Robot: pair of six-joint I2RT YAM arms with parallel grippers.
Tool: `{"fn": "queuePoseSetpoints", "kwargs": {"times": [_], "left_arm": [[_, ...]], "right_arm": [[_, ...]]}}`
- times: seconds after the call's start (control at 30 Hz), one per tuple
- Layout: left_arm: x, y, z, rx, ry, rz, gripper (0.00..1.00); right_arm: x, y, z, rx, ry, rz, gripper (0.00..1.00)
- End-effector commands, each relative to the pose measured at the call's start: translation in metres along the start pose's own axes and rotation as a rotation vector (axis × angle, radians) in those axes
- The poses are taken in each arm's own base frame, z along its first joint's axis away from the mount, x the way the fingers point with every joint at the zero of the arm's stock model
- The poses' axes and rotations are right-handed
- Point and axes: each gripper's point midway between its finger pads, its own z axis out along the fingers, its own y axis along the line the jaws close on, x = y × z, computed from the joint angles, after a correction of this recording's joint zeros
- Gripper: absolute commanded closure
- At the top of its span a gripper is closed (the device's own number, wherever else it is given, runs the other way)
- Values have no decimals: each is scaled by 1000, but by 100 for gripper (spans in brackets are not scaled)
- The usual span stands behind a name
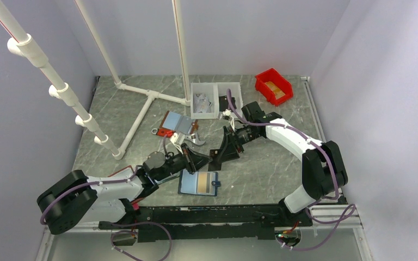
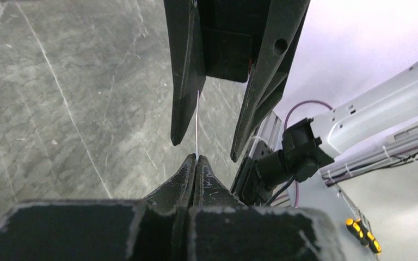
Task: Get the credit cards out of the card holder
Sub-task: Remove the credit card from the card holder.
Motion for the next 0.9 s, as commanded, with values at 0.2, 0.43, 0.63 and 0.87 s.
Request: {"fn": "queuePoseSetpoints", "kwargs": {"times": [0.2,0.43,0.63,0.87], "left_arm": [[6,-22,-5,63,139,115,100],[10,-27,-7,73,198,133,100],[14,-28,-4,76,238,135,100],[16,-24,0,54,259,129,100]], "right_arm": [[-2,0,-9,52,53,-169,48],[2,8,-4,21,74,-197,55],[4,13,0,0,89,-219,61],[5,18,0,-21,96,-247,93]]}}
